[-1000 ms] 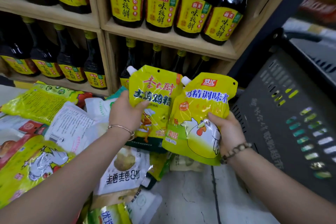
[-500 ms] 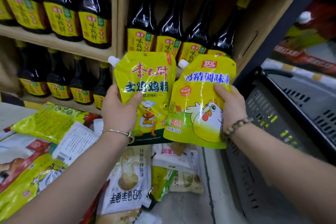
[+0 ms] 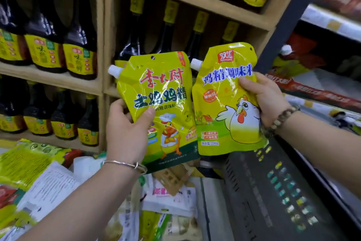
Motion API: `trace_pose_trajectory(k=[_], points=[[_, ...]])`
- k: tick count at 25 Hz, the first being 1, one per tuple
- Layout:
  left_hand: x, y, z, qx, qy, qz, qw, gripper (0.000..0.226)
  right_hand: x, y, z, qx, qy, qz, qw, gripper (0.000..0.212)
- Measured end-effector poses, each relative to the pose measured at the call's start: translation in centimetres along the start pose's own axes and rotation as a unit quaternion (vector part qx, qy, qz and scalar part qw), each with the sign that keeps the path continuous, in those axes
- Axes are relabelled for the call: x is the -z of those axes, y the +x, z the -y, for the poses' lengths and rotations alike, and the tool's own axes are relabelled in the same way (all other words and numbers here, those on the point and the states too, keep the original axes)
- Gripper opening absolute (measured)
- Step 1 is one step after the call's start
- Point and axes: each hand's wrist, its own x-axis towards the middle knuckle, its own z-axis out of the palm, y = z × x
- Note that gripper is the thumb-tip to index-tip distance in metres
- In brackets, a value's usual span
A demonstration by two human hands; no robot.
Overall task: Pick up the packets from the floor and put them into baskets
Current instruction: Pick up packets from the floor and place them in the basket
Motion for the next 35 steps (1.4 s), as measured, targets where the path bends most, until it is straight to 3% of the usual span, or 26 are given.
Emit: trace_pose_trajectory(k=[11,16,18,21,23,24,27,32,35], points=[[-18.8,-1.6,-4.6,-0.033,0.021,0.141,0.989,0.024,19.6,2.5,5.0,0.055,-0.053,-0.067,0.995,0.015],[-30.1,-3.5,-4.1,0.001,0.133,0.205,0.970,0.028,27.7,4.4,1.9,0.011,-0.107,-0.117,0.987,0.019],[-34.6,-4.6,-3.3,-0.037,0.273,0.241,0.931,0.030,30.1,5.5,-1.2,-0.004,-0.214,-0.136,0.967,0.026],[-40.1,-6.7,-1.1,-0.101,0.473,0.309,0.819,0.037,33.0,7.2,-6.7,-0.084,-0.368,-0.140,0.915,0.035],[-42.4,-7.0,1.2,-0.054,0.535,0.322,0.779,0.040,33.7,7.8,-9.9,-0.130,-0.420,-0.127,0.889,0.030],[-43.2,-6.9,2.5,-0.016,0.548,0.313,0.775,0.043,33.9,7.9,-11.2,-0.144,-0.427,-0.126,0.884,0.031],[-43.9,-6.4,6.8,0.088,0.567,0.287,0.767,0.053,34.2,7.8,-14.5,-0.160,-0.415,-0.123,0.887,0.029],[-41.5,-7.0,14.1,0.243,0.517,0.252,0.781,0.038,34.2,7.3,-19.1,-0.194,-0.369,-0.102,0.903,0.036],[-40.1,-8.0,16.7,0.294,0.512,0.200,0.782,0.053,34.6,6.3,-21.3,-0.200,-0.427,-0.141,0.871,0.034]])
